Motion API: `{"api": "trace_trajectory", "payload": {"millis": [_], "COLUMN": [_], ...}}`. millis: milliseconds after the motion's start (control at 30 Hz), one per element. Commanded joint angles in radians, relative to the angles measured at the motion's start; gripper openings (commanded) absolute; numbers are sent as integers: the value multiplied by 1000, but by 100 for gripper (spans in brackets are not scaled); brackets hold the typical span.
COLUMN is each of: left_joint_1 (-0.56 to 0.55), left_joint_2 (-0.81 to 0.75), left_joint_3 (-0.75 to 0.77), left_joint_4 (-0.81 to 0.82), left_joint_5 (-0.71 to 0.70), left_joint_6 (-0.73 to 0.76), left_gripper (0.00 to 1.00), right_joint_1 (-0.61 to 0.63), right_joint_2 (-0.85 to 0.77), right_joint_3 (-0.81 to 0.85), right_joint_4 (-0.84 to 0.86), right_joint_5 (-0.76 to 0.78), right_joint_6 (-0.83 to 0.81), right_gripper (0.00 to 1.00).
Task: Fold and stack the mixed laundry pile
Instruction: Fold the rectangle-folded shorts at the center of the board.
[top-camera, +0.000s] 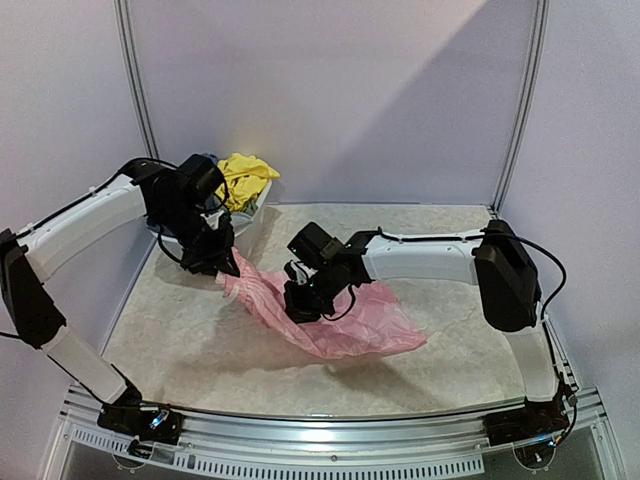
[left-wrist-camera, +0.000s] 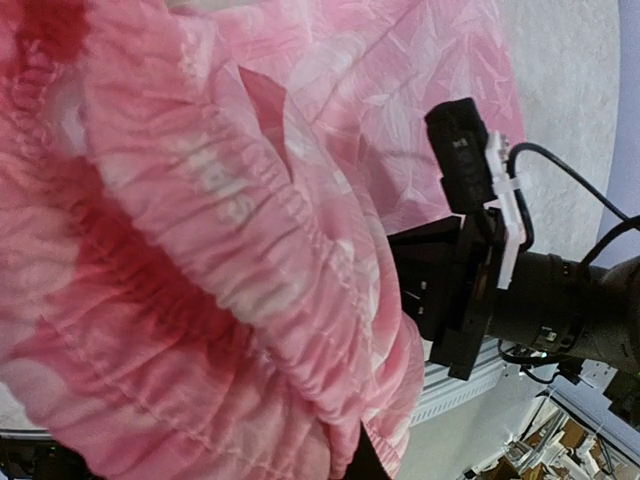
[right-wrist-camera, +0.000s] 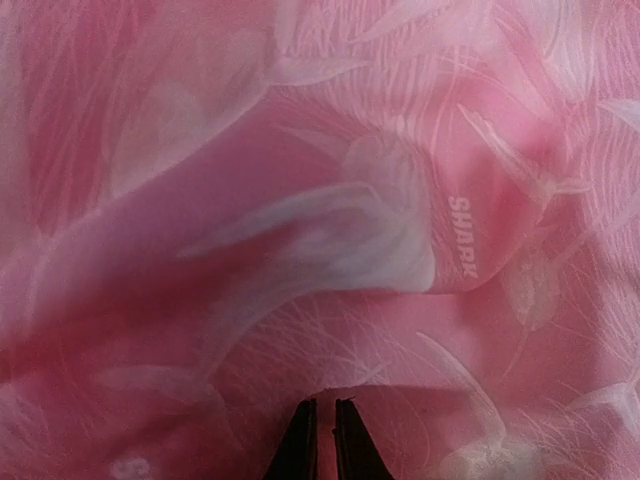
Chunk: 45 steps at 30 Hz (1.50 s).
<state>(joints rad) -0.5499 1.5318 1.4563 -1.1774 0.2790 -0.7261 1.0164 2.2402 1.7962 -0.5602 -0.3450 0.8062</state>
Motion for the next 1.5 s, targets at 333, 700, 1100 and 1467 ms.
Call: {"api": "trace_trajectory", "payload": {"millis": [333, 700, 1100, 1467], "left_joint_1": [-151, -190, -261, -305], "left_joint_2": [162, 321, 500, 689], "left_joint_3": [227, 441, 660, 815], "left_joint_4": [-21, -147, -200, -198], "left_joint_5": [-5, -61, -57, -31], "left_joint_6": [34, 142, 144, 106], "left_gripper": [0, 0, 0, 0], "right_joint_1": [9, -82, -179, -222], "right_joint_2": [-12, -157, -457, -814], "right_joint_3": [-92, -112, -274, -524], "right_joint_4": [166, -50, -345, -518], "right_joint_5": [-91, 69, 300, 479], "right_joint_6": [26, -5, -41, 49], "right_gripper": [6, 6, 6, 8]}}
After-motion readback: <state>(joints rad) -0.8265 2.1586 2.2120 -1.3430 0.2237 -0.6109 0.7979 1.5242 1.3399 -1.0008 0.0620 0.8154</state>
